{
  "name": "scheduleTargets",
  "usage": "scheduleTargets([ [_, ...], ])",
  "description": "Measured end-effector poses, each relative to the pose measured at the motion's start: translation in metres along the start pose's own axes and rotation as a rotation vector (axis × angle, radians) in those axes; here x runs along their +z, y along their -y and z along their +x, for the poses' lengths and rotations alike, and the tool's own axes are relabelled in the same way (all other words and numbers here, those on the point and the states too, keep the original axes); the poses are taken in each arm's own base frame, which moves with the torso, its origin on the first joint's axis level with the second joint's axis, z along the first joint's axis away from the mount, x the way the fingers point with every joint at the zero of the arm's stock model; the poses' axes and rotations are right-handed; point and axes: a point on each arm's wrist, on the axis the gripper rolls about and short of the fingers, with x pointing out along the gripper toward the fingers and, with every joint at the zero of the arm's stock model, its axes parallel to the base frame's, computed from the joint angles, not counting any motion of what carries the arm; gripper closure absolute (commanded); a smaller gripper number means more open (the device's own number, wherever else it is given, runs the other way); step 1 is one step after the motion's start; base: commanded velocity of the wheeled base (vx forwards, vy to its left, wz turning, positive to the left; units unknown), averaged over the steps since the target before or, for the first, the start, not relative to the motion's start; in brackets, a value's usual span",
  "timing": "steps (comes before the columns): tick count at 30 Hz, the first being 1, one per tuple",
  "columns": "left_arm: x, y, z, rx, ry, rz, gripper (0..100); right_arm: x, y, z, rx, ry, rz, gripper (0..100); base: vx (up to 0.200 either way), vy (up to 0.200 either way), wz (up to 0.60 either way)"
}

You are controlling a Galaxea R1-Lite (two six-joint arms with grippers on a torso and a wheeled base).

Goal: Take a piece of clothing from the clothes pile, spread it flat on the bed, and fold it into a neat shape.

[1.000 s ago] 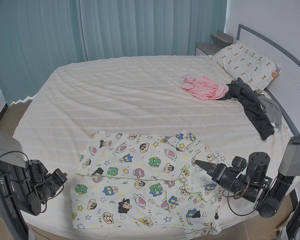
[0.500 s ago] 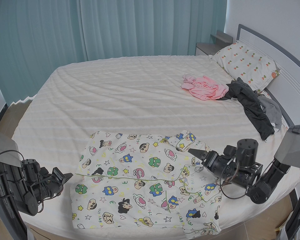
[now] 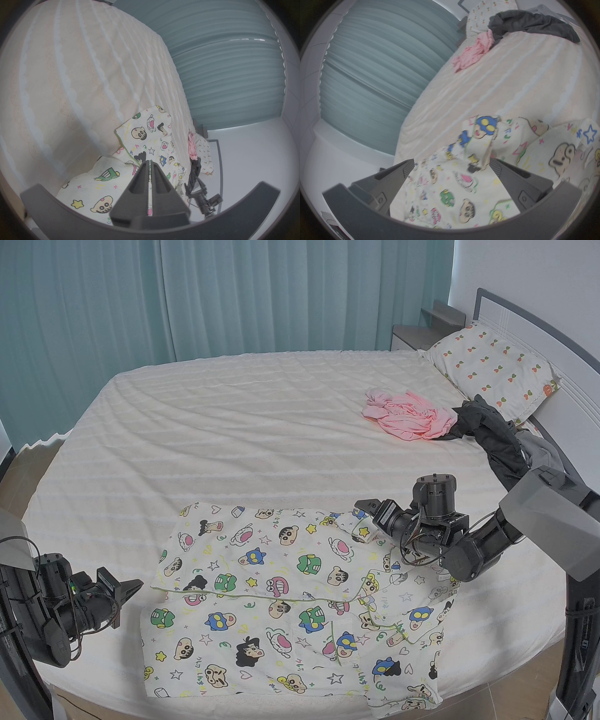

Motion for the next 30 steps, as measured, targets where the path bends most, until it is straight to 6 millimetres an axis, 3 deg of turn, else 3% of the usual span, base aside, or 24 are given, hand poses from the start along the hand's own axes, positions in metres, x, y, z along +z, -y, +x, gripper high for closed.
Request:
scheduleTargets([
  [2,0.002,0.001,0.001,-0.006,0.009,-0.034,100,0.002,0.008,0.011,-0.026,0.007,0.007,0,0.000,0.000,0.00],
  [8,0.010,0.005,0.004,-0.017,0.069,-0.125,100,0.003,0.021,0.018,-0.065,0.021,0.015,0,0.000,0.000,0.00],
  [15,0.012,0.007,0.005,-0.026,0.078,-0.130,100,0.000,0.021,0.016,-0.071,0.016,0.013,0,0.171,0.000,0.00],
  [30,0.015,0.008,0.007,-0.026,0.102,-0.122,100,-0.004,0.016,0.014,-0.064,0.004,0.005,0,0.000,0.000,0.00],
])
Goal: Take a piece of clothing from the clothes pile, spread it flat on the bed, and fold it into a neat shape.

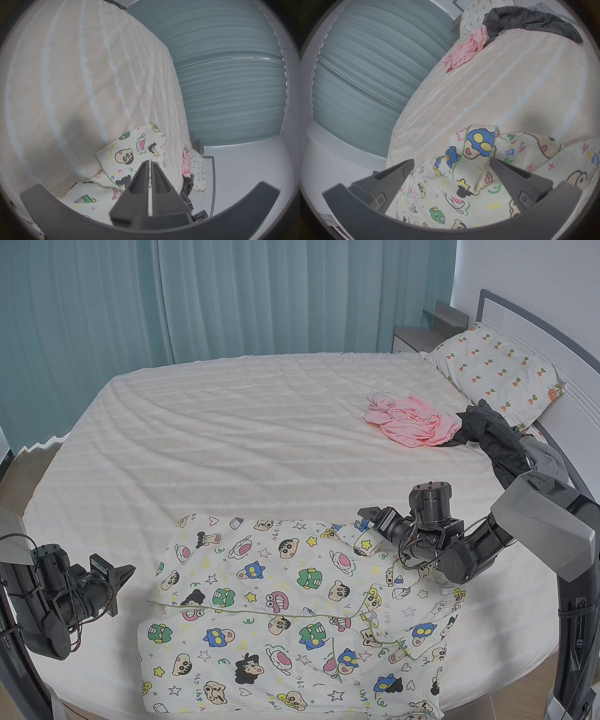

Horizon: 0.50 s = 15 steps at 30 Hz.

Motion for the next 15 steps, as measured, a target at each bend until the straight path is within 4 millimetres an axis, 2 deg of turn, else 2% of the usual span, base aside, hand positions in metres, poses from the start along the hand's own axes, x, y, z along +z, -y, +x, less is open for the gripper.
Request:
scheduleTargets([
  [15,0.000,-0.001,0.000,0.002,-0.001,0.005,100,-0.018,-0.002,0.011,-0.032,-0.048,-0.019,0,0.000,0.000,0.00],
])
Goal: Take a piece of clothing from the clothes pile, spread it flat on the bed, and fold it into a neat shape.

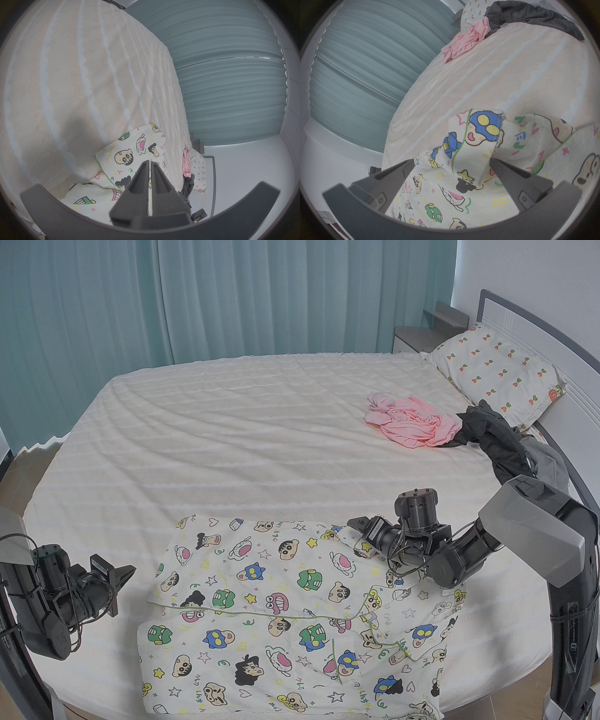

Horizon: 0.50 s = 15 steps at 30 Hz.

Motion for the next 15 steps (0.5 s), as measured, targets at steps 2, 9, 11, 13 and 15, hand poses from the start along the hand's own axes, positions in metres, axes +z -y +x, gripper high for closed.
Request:
scheduleTargets([
  [2,0.000,0.000,0.000,0.000,0.000,0.000,100,0.001,-0.002,0.003,-0.006,0.002,-0.001,0,0.000,0.000,0.00],
  [9,0.000,0.000,0.000,0.000,-0.002,0.001,100,0.010,-0.016,0.015,0.039,0.036,-0.001,0,0.000,0.000,0.00],
  [11,0.000,0.000,0.000,0.001,-0.001,0.001,100,0.015,-0.025,0.018,0.072,0.060,0.001,0,0.000,0.000,0.00],
  [13,0.000,0.000,0.000,0.001,-0.001,0.002,100,0.022,-0.033,0.020,0.111,0.093,0.004,0,0.000,0.000,0.00],
  [15,0.000,0.000,0.000,0.001,-0.001,0.002,100,0.032,-0.043,0.021,0.161,0.139,0.005,0,0.000,0.000,0.00],
])
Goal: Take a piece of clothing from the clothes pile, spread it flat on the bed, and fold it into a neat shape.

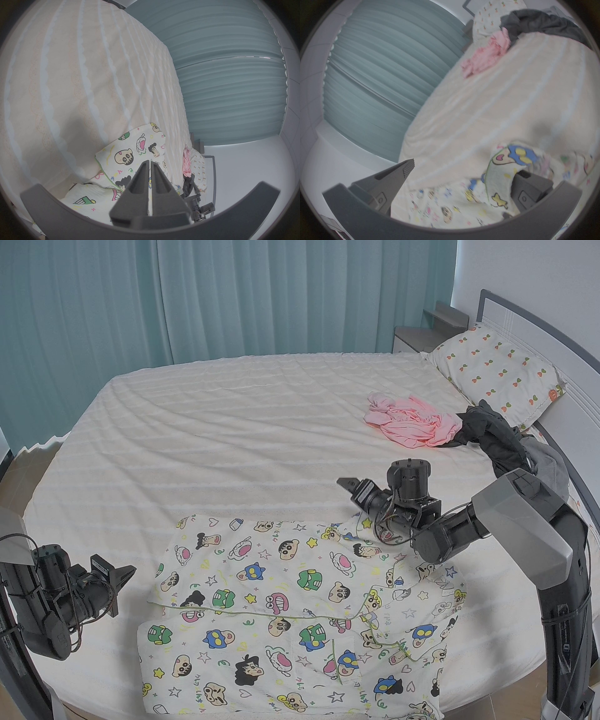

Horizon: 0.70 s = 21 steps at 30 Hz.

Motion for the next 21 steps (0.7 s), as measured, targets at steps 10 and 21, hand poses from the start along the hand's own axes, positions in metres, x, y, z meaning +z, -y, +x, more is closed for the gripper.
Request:
scheduleTargets([
  [10,0.000,0.000,0.000,0.002,0.000,0.000,100,0.050,-0.024,0.016,0.099,0.156,-0.106,0,0.000,0.000,0.00],
  [21,0.000,-0.002,0.001,0.007,-0.004,0.005,100,0.038,0.015,0.030,-0.041,0.054,-0.288,0,0.000,0.000,0.00],
])
